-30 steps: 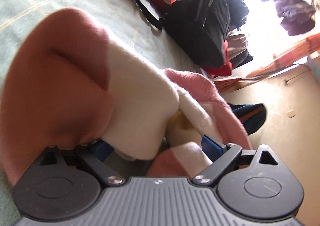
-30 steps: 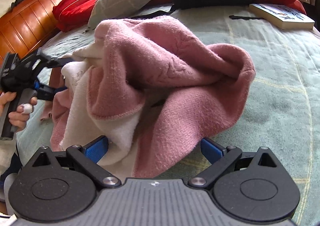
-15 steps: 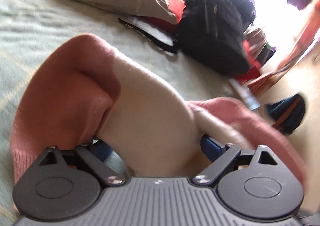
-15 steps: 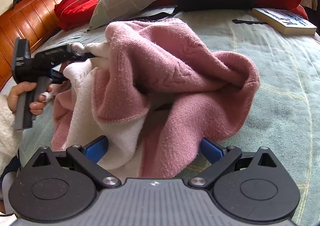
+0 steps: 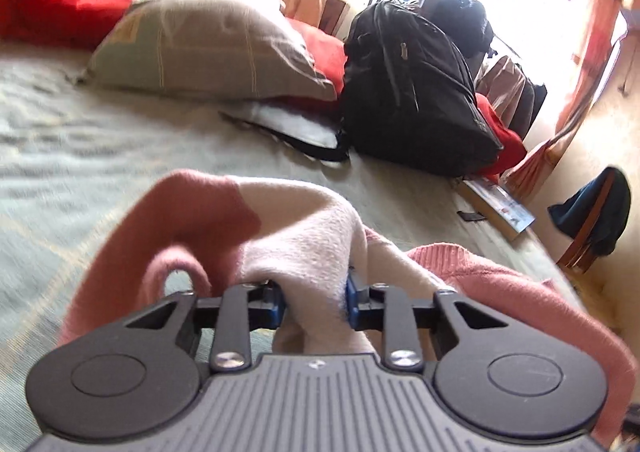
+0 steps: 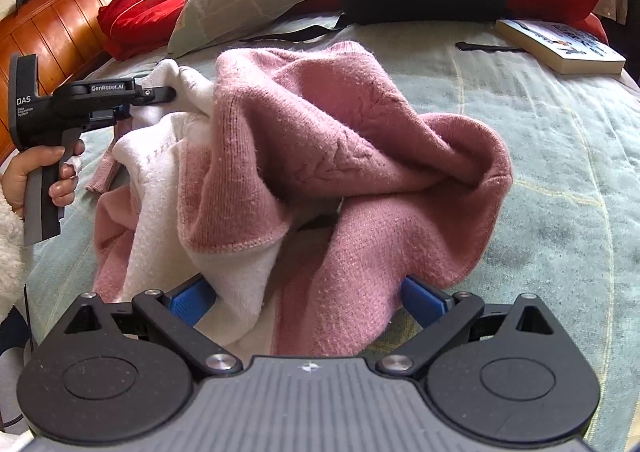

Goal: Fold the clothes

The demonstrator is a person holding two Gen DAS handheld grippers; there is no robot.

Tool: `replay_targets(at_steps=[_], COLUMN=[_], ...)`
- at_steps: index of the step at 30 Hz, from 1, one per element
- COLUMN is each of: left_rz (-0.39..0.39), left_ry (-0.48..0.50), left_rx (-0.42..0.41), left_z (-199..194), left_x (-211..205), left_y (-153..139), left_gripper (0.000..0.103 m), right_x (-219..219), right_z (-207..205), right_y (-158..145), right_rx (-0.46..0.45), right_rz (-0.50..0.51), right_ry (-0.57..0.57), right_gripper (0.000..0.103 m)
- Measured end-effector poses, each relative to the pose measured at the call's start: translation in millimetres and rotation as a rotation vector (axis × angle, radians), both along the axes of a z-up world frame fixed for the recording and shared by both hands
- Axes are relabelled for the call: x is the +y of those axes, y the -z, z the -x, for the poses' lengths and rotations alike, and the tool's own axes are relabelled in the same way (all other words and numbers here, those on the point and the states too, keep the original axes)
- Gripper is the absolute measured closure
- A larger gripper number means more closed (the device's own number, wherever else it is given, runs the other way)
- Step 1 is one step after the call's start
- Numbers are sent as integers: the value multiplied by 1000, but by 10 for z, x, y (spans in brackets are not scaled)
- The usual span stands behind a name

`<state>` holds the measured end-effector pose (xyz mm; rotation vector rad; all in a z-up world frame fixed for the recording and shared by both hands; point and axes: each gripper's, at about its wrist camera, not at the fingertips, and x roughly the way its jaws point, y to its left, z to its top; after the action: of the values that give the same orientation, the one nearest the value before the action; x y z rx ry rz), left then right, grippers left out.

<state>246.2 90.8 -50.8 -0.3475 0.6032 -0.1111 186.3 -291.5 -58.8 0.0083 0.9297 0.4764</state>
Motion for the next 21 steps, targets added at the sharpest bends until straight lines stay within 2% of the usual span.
replay_targets(at_steps=[4, 13, 17, 21], left_rz=[-48, -134, -213, -171], left_ry=[-47, -185, -253, -291], left_rx=[-19, -26, -28, -10], left_z=[62, 42, -69, -196], left_x=[117, 739, 945, 1231], left_y=[-97, -387, -476, -542], left_gripper=[78, 79, 86, 86], right_x=[-11, 37, 85, 113], right_z=[-3, -26, -33, -34], right_y=[-68, -207, -257, -278], right_rx=[-20, -64, -75, -79], right_rz=[8, 6, 3, 5], right_ry=[3, 3, 2, 5], right_gripper=[2, 2, 2, 2])
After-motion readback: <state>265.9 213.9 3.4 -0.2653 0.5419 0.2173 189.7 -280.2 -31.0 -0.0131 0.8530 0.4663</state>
